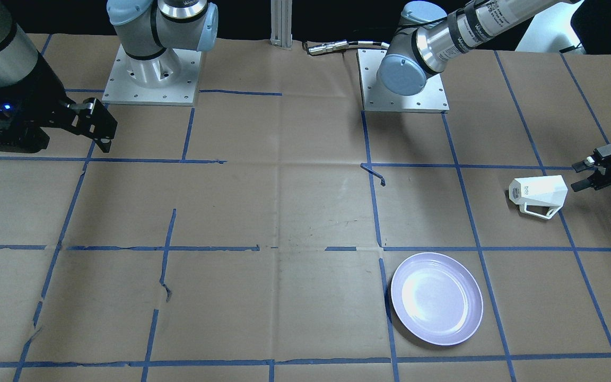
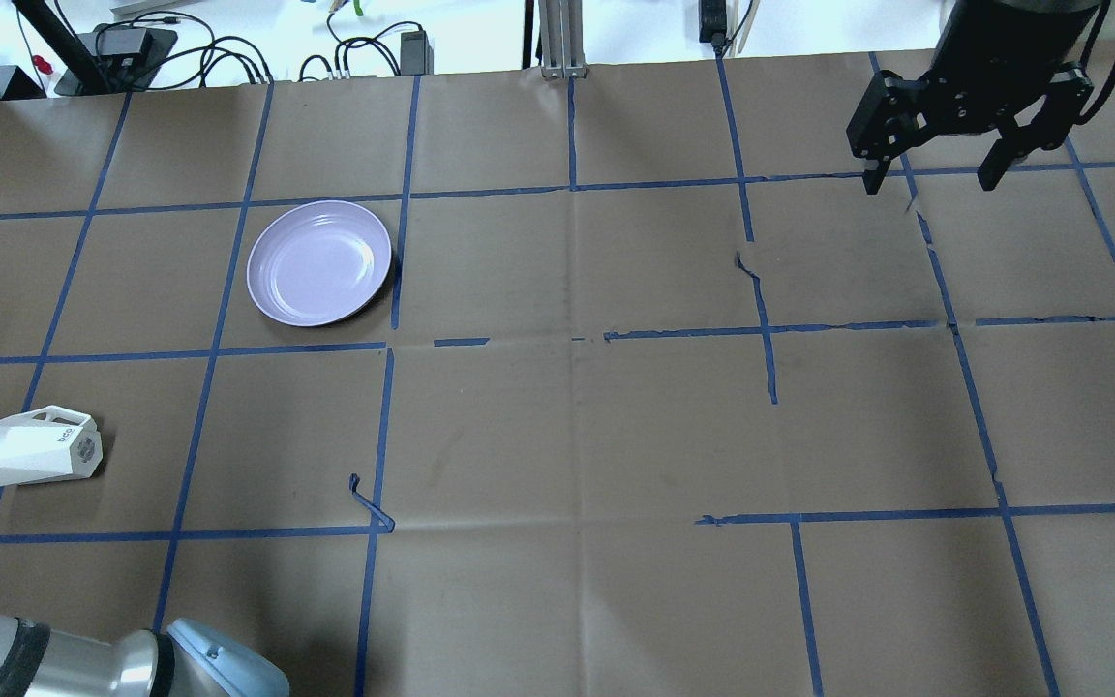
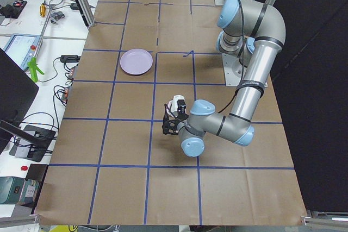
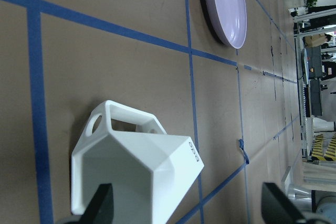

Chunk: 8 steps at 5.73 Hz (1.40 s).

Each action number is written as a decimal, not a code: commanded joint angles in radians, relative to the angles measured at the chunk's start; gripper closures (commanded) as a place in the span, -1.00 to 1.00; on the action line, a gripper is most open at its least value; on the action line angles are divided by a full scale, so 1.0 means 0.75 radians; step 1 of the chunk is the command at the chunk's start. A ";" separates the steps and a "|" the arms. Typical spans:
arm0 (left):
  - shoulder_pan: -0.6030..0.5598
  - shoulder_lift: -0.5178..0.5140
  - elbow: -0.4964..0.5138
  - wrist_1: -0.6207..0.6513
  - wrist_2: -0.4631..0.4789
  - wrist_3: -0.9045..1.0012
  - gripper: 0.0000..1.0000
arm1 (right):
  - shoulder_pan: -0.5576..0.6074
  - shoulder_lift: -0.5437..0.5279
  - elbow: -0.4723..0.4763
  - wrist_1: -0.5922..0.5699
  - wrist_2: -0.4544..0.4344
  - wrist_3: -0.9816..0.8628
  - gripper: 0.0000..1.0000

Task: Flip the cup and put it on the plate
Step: 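Lower the left gripper down to the white cup, then close the left gripper on the white cup and lift it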

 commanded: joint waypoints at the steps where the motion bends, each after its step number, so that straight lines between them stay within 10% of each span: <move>1: 0.002 -0.075 -0.001 -0.093 -0.018 0.044 -0.98 | 0.000 0.000 0.000 -0.001 0.000 0.000 -1.00; 3: -0.002 -0.118 -0.003 -0.142 -0.079 0.070 -0.96 | 0.000 0.000 0.000 -0.001 0.000 0.000 -1.00; 5: 0.000 -0.118 -0.001 -0.144 -0.078 0.074 0.55 | 0.000 0.000 0.000 0.001 0.000 0.000 -1.00; 6: 0.000 -0.118 0.001 -0.147 -0.078 0.077 1.00 | 0.000 0.000 0.000 -0.001 0.000 0.000 -1.00; 8: -0.002 -0.090 0.003 -0.183 -0.084 0.068 1.00 | 0.000 0.000 0.000 -0.001 0.000 0.000 -1.00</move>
